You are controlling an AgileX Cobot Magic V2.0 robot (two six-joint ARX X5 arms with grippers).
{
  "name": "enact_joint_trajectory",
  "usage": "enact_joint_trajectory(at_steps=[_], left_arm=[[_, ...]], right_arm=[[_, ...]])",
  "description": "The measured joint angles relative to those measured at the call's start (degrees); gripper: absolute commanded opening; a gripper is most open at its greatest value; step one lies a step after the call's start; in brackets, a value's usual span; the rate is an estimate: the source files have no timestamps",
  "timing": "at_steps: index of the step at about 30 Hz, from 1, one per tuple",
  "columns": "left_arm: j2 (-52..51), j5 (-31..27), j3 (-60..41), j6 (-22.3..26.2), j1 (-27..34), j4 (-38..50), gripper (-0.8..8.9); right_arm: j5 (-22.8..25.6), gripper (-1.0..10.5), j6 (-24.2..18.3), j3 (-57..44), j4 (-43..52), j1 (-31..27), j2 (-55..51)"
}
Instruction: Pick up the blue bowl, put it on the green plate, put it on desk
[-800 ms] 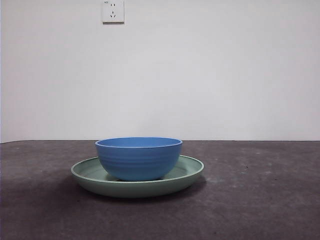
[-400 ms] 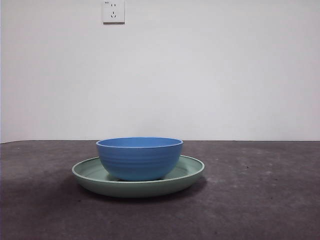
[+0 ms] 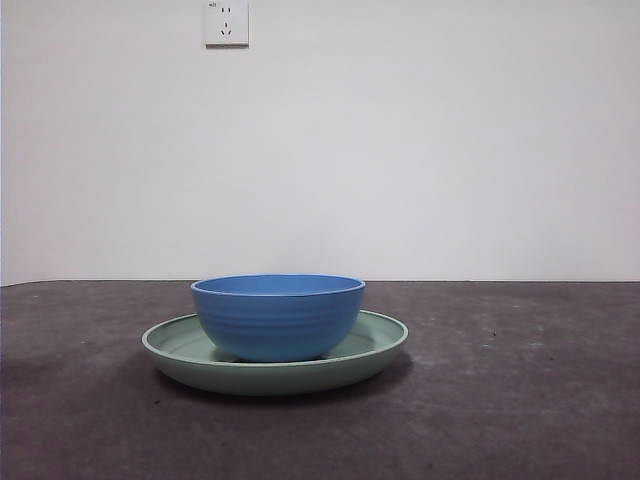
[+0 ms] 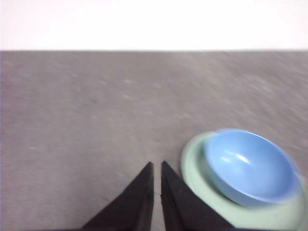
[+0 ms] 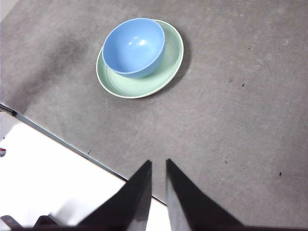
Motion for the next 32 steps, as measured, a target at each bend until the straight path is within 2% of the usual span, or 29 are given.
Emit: enact_joint_trajectory(at_steps=[4, 10, 20, 25, 32], left_arm=[[-4.0, 0.0, -11.7, 0.0, 3.2, 10.5, 0.28], [-9.3, -1.1, -21.1, 0.1, 6.8, 13.7, 0.28], [-13.6, -2.1, -22.5, 0.3, 11.9, 11.9, 0.28], [-16.2, -5.2, -22.5, 0.3, 12.4, 10.4, 0.27], [-16.4, -5.4, -22.5, 1.1, 12.4, 10.4, 0.27]], right_arm=[[0.0, 0.4, 0.0, 0.0, 0.0, 0.0, 0.0], [0.0, 0.4, 0.0, 0.0, 0.0, 0.0, 0.0], [0.0, 0.4, 0.0, 0.0, 0.0, 0.0, 0.0], [0.0, 0.4, 0.0, 0.0, 0.0, 0.0, 0.0], [0.0, 0.4, 0.0, 0.0, 0.0, 0.0, 0.0]])
